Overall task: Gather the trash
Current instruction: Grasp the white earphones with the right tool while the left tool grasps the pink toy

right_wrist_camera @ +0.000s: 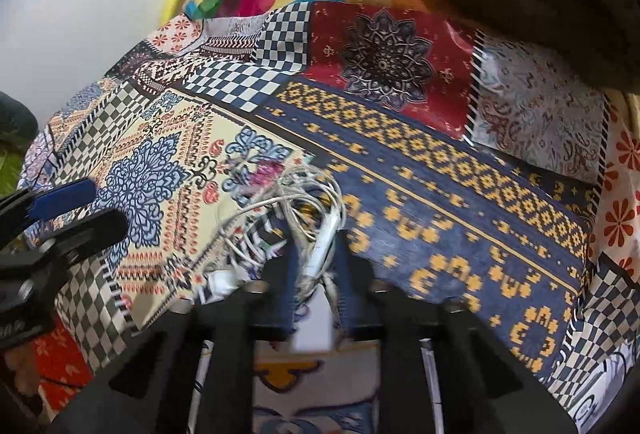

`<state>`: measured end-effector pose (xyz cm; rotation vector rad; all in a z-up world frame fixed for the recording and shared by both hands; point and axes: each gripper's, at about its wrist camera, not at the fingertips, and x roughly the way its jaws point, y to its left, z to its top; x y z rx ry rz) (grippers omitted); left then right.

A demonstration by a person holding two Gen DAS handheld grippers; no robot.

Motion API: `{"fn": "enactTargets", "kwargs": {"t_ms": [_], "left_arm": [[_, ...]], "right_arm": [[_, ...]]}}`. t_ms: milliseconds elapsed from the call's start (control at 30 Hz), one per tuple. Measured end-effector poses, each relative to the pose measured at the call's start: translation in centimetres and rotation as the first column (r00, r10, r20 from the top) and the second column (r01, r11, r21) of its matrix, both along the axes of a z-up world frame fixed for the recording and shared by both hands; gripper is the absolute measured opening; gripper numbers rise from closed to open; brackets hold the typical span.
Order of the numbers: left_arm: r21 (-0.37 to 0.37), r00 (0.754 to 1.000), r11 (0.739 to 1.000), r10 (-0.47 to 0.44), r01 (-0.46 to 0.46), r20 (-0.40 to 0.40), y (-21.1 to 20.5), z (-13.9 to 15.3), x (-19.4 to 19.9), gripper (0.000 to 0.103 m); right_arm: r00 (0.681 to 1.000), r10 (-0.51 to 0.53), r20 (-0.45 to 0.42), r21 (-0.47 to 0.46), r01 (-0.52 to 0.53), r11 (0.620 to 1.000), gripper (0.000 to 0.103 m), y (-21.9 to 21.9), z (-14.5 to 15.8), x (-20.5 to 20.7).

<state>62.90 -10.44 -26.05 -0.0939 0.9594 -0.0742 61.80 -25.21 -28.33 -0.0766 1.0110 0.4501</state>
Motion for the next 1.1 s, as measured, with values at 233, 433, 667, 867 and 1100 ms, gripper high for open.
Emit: {"fn": "enactTargets", "kwargs": {"t_ms": [233, 433, 667, 867, 1100], "left_arm": [[-0.019, 0.999, 0.999, -0.049, 0.048, -0.019, -2.9, -1.2, 3.1, 0.058], [-0.001, 0.997, 0.998, -0.066, 0.066, -0.044, -5.0, -2.7, 4.9, 0.046], [0.01, 0.998, 0.999, -0.04, 0.04, -0.046, -6.0, -3.5, 6.1, 0.032], [0.087, 0.998, 0.994, -0.061, 0.063, -0.021, -7.1, -3.7, 5.8, 0.023], [0.022, 0.994, 0.995, -0.092, 0.093, -0.052, -6.7, -3.1, 3.0, 0.023]], "right_arm": [[0.998, -0.041, 0.038, -0.017, 0.041, 0.999, 0.008, -3.5, 0.4, -0.9], [0.995, -0.074, 0.062, -0.002, 0.074, 0.997, 0.008, -5.4, 0.8, -1.5], [0.992, -0.098, 0.076, 0.024, 0.097, 0.995, 0.008, -5.4, 0.7, -1.7], [0.99, -0.1, 0.095, 0.028, 0.097, 0.995, 0.008, -4.6, 1.4, -2.3], [0.989, -0.12, 0.092, 0.064, 0.114, 0.991, 0.008, -4.6, 3.4, -3.6]]}}
